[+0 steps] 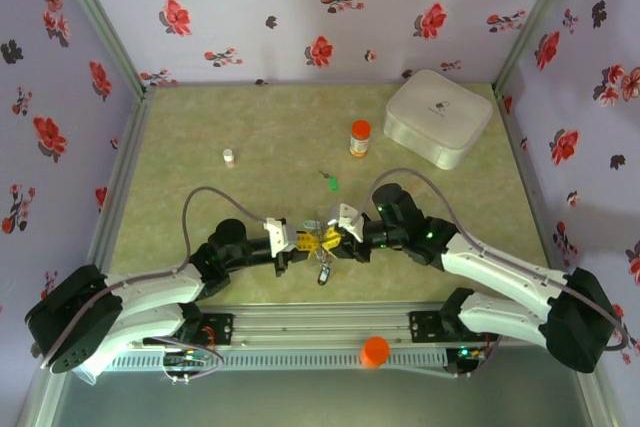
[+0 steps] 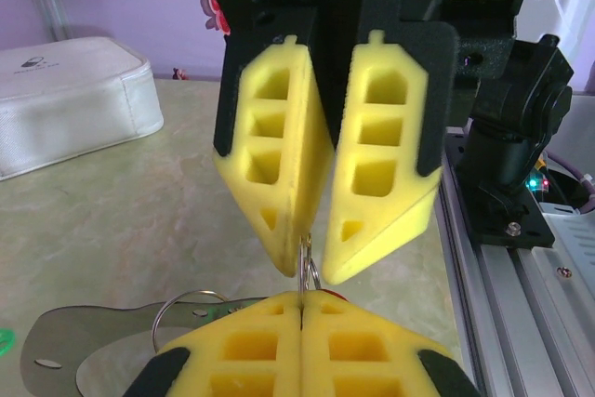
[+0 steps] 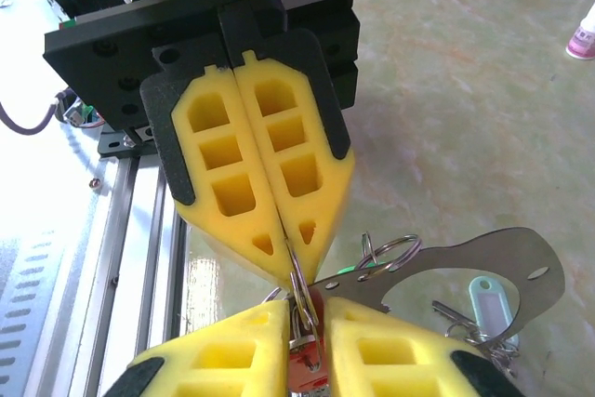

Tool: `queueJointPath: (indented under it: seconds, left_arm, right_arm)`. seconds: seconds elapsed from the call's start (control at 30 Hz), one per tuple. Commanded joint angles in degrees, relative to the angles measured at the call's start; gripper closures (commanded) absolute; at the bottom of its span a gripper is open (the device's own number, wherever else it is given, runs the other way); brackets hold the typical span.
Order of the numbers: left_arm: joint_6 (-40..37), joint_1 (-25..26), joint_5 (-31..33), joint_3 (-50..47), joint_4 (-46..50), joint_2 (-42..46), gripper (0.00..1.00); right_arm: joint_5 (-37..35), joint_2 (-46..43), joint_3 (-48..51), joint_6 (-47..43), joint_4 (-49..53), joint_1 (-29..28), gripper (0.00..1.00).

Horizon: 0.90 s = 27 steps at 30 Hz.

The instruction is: Put the keys on the keyring

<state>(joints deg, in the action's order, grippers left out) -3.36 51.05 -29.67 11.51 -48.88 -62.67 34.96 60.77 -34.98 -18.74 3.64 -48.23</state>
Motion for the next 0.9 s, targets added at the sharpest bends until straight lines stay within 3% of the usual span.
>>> queueJointPath:
  seconds: [0.0, 0.2, 0.3, 0.37, 0.63, 0.87]
  left_arm:
    - [0.0, 0.0, -1.3, 1.8, -2.9, 0.0, 1.0]
    - [-0.8, 0.0, -0.7, 1.9, -2.4, 0.1, 0.99]
    - [-1.2, 0.0, 0.9, 2.2, -1.0, 0.3, 0.72]
    - [-1.9, 0.0, 2.0, 3.0, 2.2, 1.2, 0.68]
    - [-6.2, 0.1, 2.8, 8.6, 18.4, 4.5, 0.71]
    - [-8.0, 1.0, 1.8, 11.4, 24.2, 3.2, 0.89]
  right_arm:
    - [1.9, 0.9, -1.8, 0.8, -1.7, -0.5, 0.87]
    - [2.1, 1.1, -2.2, 1.3, -2.4, -0.7, 1.0]
    - [1.6, 0.7, -2.6, 0.5, -0.6, -0.8, 1.0]
    - [0.5, 0.6, -3.8, -1.3, 2.9, -0.9, 1.0]
    - [-6.8, 2.3, -10.7, -10.2, 17.9, -2.8, 1.0]
    - [-8.4, 4.4, -14.0, -12.2, 20.6, -4.9, 1.0]
